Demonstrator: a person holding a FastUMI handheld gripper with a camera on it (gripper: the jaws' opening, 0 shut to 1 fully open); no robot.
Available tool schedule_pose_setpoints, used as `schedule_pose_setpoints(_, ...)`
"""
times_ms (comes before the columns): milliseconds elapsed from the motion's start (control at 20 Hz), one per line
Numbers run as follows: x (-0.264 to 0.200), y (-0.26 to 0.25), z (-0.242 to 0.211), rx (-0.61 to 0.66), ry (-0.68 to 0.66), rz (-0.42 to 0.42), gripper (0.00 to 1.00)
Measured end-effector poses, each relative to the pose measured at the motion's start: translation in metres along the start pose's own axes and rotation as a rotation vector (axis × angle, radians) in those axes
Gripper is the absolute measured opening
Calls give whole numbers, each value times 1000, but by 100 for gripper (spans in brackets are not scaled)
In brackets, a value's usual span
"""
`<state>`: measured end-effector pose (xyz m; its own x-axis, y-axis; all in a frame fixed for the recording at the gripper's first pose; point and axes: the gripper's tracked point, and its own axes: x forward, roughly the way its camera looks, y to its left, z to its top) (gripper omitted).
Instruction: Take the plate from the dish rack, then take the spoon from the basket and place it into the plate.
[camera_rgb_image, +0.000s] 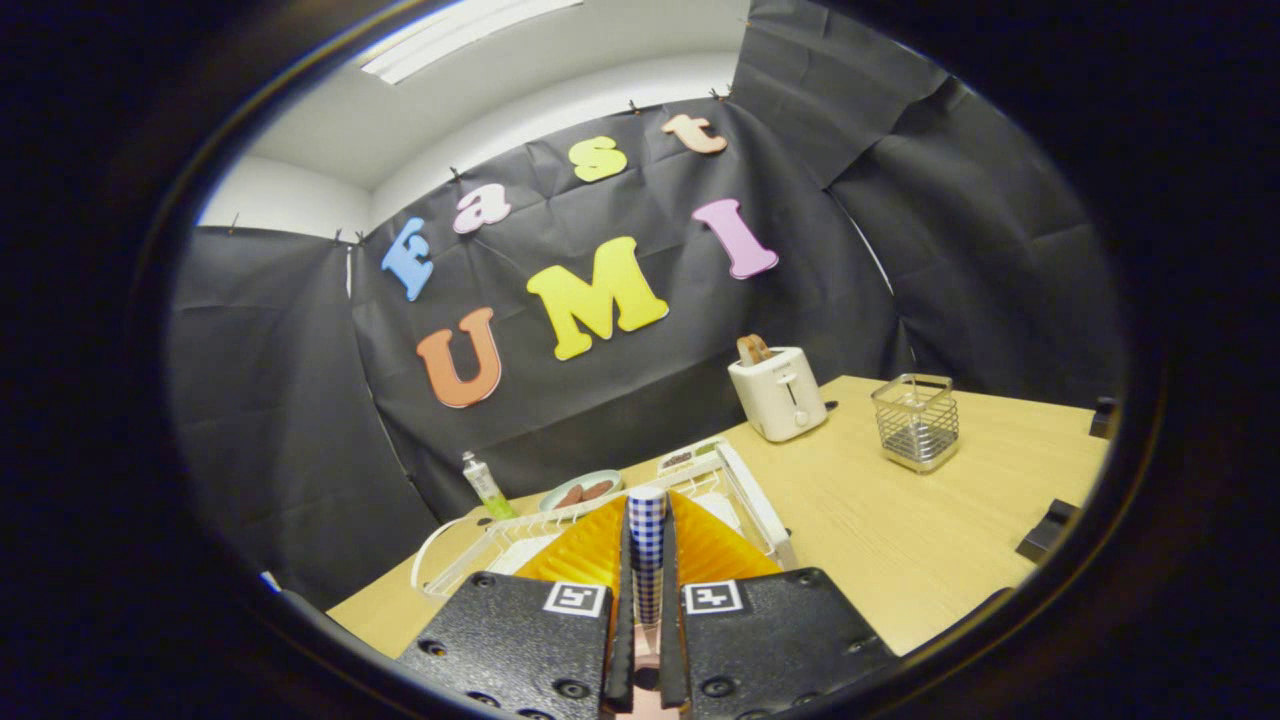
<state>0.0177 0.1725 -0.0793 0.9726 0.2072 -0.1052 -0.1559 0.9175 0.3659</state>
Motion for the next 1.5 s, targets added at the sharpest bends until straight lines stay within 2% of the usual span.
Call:
schedule_pose_setpoints(250, 1, 14, -12, -42, 6, 30, 16)
schedule_pose_setpoints(500, -8, 8, -14, -44, 27, 59, 23)
schedule_pose_setpoints(650, -5, 9, -2, -61, -10, 40, 42)
schedule_pose_setpoints(1050, -16, -4, 31, -135, -94, 27, 75)
schedule_pose_setpoints(1200, -23, -11, 46, -167, -119, 15, 81)
schedule_pose_setpoints(1400, -33, -22, 65, -205, -140, 2, 95)
schedule_pose_setpoints(1500, -40, -31, 77, -227, -154, -14, 96)
